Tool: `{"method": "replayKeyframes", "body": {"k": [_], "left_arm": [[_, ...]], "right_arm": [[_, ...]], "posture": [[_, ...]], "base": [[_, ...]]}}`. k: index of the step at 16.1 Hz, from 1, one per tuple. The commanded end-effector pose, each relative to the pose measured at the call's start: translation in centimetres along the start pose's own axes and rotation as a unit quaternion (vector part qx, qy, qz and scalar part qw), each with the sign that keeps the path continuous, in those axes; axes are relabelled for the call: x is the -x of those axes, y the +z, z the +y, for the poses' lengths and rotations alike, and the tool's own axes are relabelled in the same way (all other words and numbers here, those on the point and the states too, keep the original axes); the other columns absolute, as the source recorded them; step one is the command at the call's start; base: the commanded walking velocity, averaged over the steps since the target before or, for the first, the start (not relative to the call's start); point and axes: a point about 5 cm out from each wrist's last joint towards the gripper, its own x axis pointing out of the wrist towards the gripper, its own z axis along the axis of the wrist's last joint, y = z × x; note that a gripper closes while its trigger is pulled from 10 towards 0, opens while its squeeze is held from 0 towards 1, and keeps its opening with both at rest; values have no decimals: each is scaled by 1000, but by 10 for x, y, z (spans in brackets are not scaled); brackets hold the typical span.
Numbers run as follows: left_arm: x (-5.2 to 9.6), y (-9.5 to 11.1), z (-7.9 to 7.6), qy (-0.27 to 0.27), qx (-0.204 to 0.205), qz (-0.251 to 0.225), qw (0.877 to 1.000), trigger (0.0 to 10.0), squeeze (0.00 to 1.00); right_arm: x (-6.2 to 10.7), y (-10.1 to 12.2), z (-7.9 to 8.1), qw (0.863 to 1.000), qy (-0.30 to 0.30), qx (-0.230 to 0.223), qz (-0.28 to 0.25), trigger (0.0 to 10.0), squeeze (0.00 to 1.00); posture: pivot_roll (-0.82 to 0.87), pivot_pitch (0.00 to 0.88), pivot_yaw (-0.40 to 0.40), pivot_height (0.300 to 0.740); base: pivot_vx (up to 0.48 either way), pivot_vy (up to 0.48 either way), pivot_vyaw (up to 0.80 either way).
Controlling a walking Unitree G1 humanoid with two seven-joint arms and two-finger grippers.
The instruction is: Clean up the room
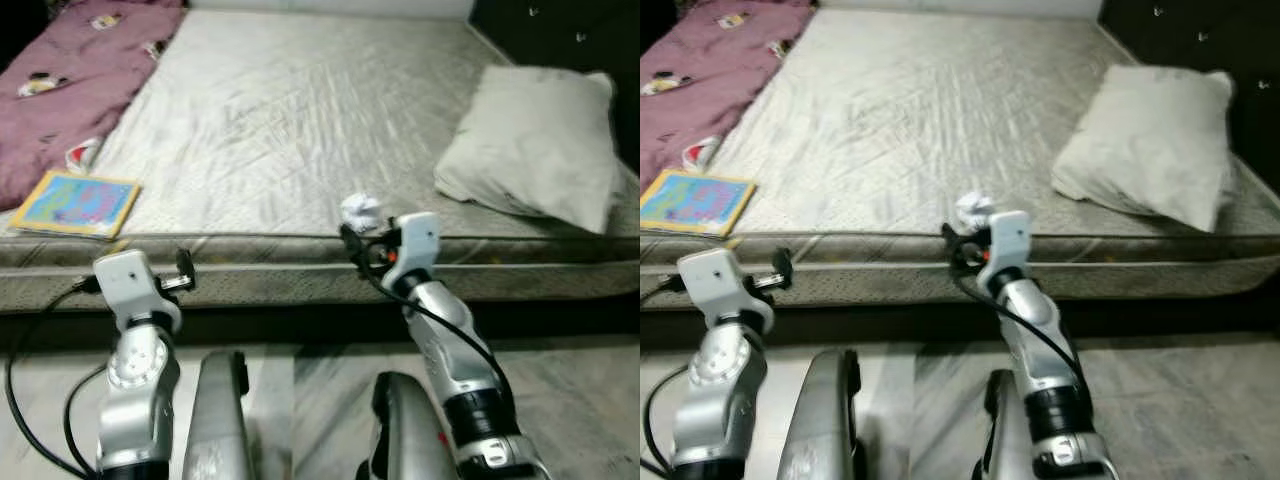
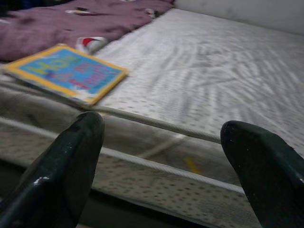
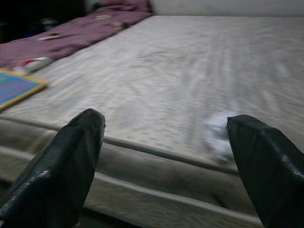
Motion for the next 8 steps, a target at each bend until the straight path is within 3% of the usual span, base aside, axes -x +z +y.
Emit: {"method": "replayKeyframes", "body": {"k": [1, 4, 8], "left_arm": [[-2, 6, -5, -8, 9, -10, 1000, 10000, 0], [-2, 6, -6, -15, 13, -12, 1000, 10000, 0], [-2, 6, -7, -20, 16, -10, 1000, 10000, 0]], "right_arm": [[-3, 10, -1, 1000, 2, 4, -18, 10000, 0], [-3, 10, -1, 1000, 4, 1, -17, 10000, 0], [-3, 11, 3, 1000, 20, 11, -22, 10000, 0]], "posture": [[-63, 37, -45, 545], [-63, 37, -45, 545], [-66, 45, -42, 545]], "base": [[0, 0, 0], [0, 0, 0], [261, 0, 0]]}}
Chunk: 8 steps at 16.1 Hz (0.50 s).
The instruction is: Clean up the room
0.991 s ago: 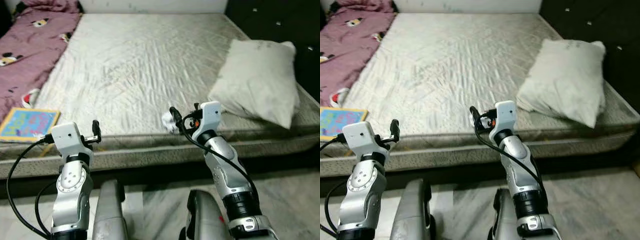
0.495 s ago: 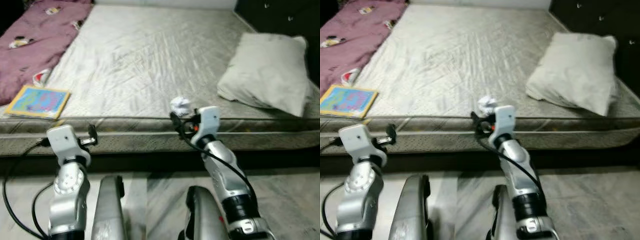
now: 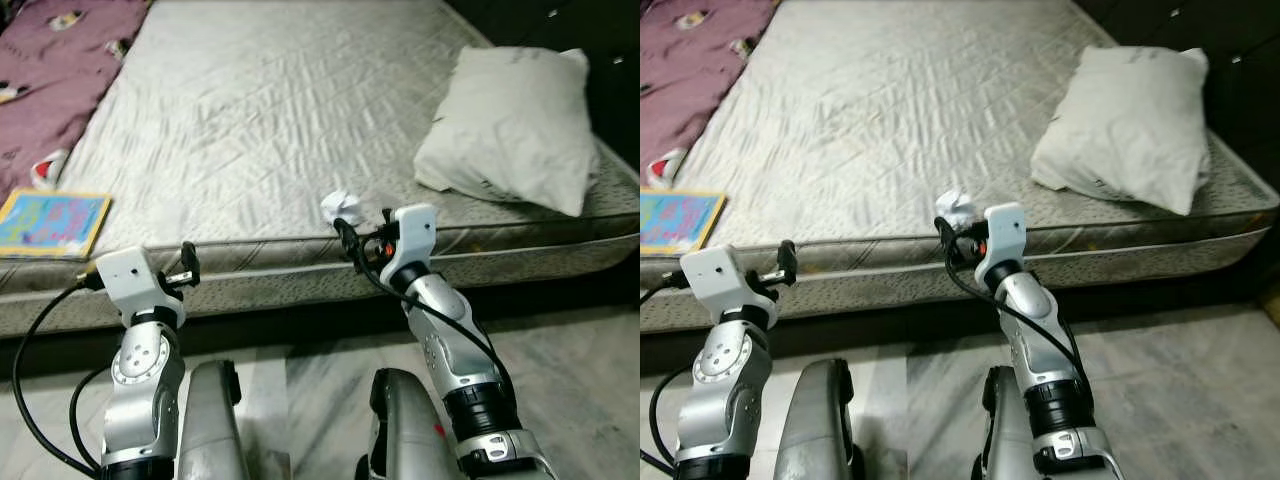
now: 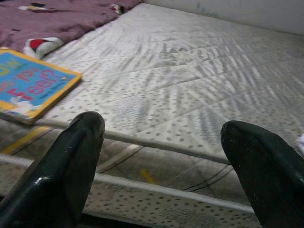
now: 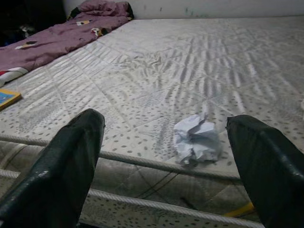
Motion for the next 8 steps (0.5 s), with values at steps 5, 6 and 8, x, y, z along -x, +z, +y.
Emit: {"method": "replayKeyframes", "body": {"k": [5, 6, 8], "left_arm": [[-1, 3, -3, -10, 2, -5, 1000, 10000, 0], [-1, 3, -3, -11, 2, -5, 1000, 10000, 0], [-1, 3, -3, -12, 3, -4, 1000, 10000, 0]], "right_arm": [[-2, 4, 2, 1000, 13, 8, -7, 10000, 0], [-2, 3, 2, 1000, 12, 7, -5, 10000, 0], [-3, 3, 2, 1000, 12, 6, -4, 10000, 0]], "posture": [[-64, 40, -45, 545], [-64, 40, -45, 545], [-62, 33, -45, 545]], "base": [[322, 0, 449], [420, 0, 0], [414, 0, 0]]}}
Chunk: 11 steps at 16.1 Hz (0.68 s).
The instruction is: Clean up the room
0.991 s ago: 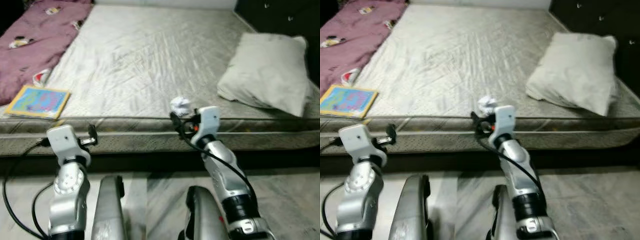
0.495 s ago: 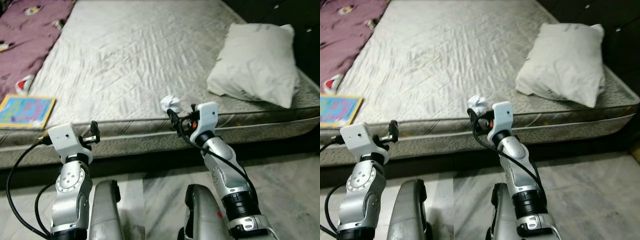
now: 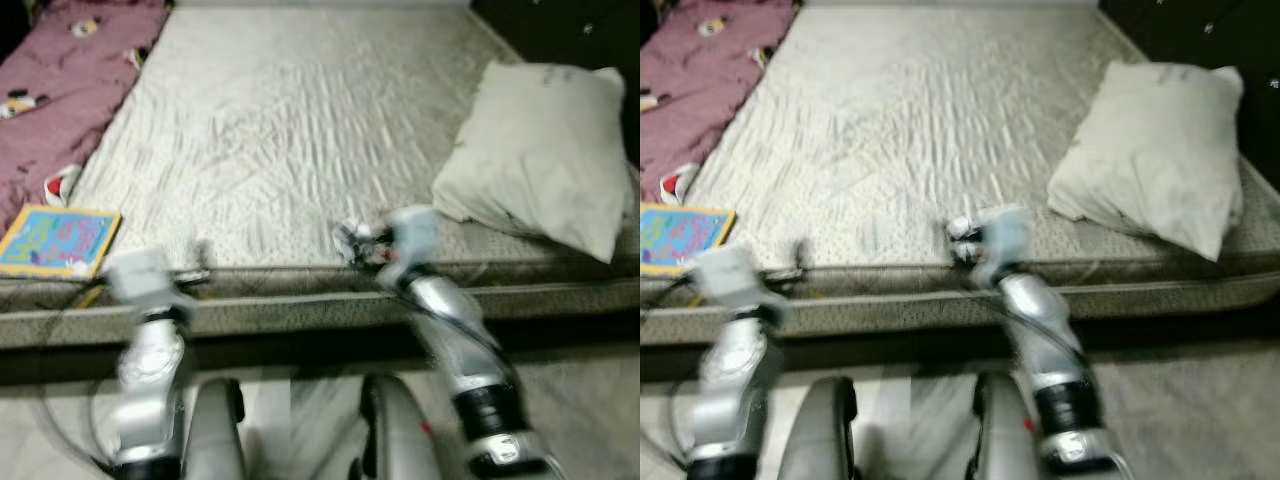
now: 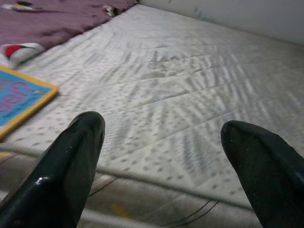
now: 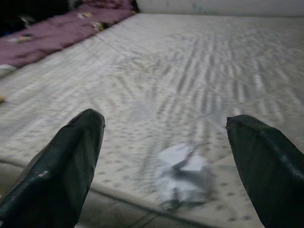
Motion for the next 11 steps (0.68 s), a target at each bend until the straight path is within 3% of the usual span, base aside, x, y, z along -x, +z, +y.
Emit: {"method": "replayKeyframes", "body": {"k": [1, 11], "left_arm": [[0, 3, 13, 20, -10, -4, 1000, 10000, 0], [0, -1, 9, 14, 1, 9, 1000, 10000, 0]], "right_arm": [[-8, 8, 15, 1000, 25, -4, -14, 10000, 0], [-9, 5, 16, 1000, 29, 3, -10, 10000, 0]], "posture": [[-62, 33, -45, 545], [-60, 22, -54, 545]], "base": [[416, 0, 0], [298, 0, 0]]}}
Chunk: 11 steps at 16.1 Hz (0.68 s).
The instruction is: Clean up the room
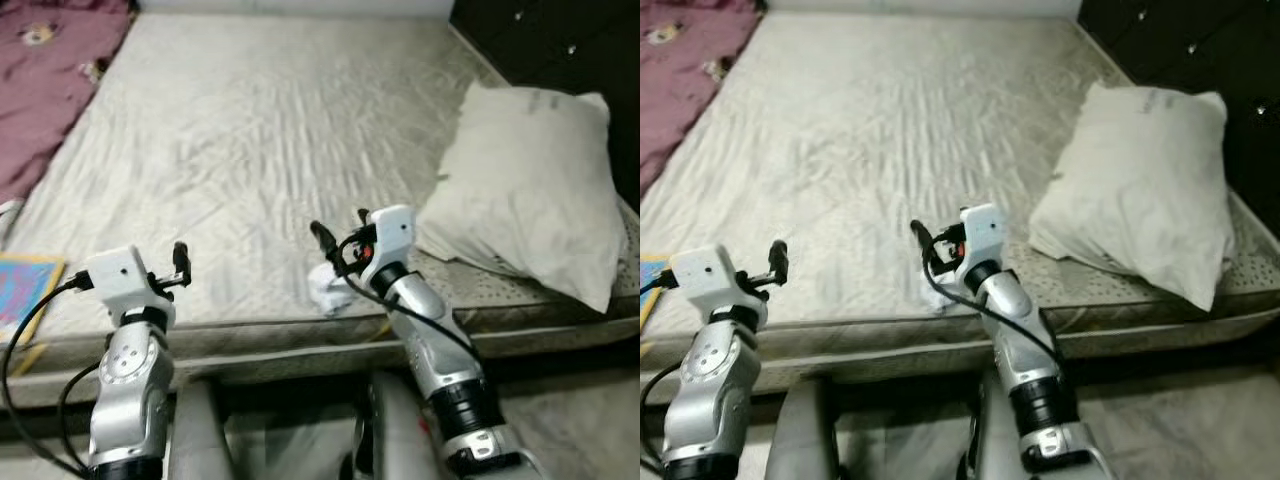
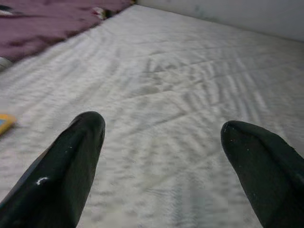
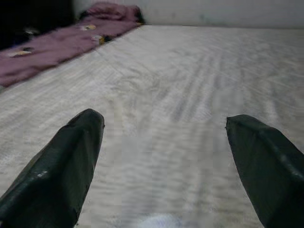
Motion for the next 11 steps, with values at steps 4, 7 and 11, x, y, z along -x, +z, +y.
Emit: {"method": "replayKeyframes", "body": {"k": [4, 7, 11], "left_arm": [[4, -2, -6, -1, 1, 14, 1000, 10000, 0], [8, -3, -6, 3, -9, 26, 1000, 10000, 0], [27, 3, 3, 16, -35, 31, 999, 10000, 0]], "right_arm": [[7, -4, -4, 1000, -9, 6, 10, 10000, 0], [6, -11, -1, 999, 2, 2, 35, 10000, 0], [-3, -27, 12, 991, 76, 29, 105, 10000, 0]], "posture": [[-59, 60, -39, 540], [-45, 106, -38, 520], [16, 147, -29, 520]], "base": [[0, 0, 0], [0, 0, 0], [0, 0, 0]]}}
